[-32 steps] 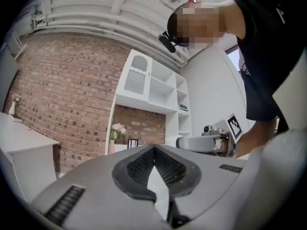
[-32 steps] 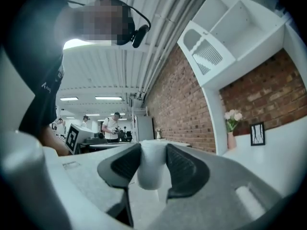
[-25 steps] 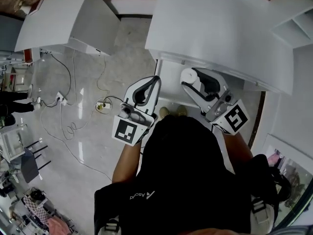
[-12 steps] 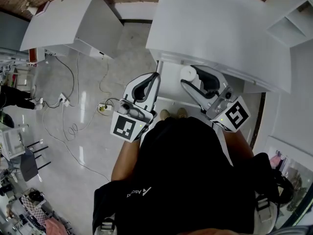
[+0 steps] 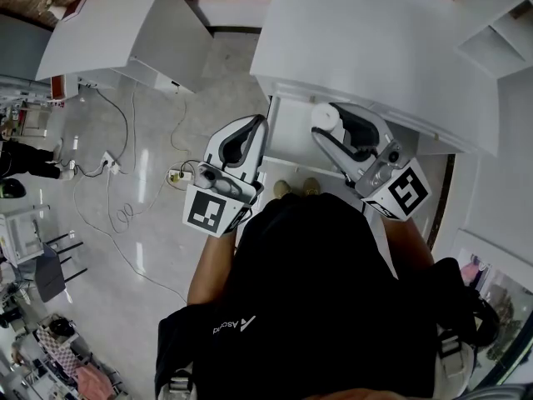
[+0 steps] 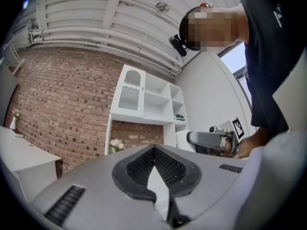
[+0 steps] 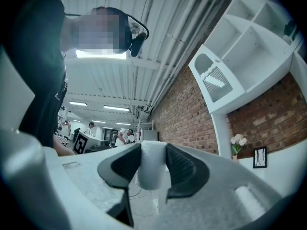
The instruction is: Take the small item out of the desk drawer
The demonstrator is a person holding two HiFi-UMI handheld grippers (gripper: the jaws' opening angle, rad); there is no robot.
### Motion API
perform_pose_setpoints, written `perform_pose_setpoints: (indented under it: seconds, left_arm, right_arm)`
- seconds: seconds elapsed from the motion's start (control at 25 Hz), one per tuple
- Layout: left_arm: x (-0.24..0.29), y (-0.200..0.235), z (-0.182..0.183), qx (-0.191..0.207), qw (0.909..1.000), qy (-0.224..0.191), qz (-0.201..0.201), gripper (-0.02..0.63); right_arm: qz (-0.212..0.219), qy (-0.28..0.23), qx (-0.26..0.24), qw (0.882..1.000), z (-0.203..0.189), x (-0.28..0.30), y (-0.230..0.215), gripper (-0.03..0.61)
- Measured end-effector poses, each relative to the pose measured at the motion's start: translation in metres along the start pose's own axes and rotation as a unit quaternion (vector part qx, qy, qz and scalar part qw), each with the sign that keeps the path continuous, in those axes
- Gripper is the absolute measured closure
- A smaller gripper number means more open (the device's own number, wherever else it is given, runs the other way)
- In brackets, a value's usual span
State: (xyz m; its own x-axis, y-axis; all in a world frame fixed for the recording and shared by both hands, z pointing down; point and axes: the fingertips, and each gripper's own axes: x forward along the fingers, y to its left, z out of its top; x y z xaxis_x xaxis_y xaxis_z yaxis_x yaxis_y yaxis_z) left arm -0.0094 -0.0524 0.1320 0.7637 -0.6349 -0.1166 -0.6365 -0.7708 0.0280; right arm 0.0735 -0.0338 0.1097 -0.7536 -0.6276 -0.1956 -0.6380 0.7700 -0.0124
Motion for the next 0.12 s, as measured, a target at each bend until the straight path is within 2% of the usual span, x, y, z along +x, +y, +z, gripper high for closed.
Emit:
perform_pose_setpoints:
  seconds: [0.12]
  left_arm:
    - [-0.0017, 0.0042, 0.0015, -0.001, 1.0000, 0.000, 0.002, 0.615]
  right_arm:
    - [0.000, -0.001, -0.001, 1.000, 0.0019, 0.0023, 0.0011, 0.414]
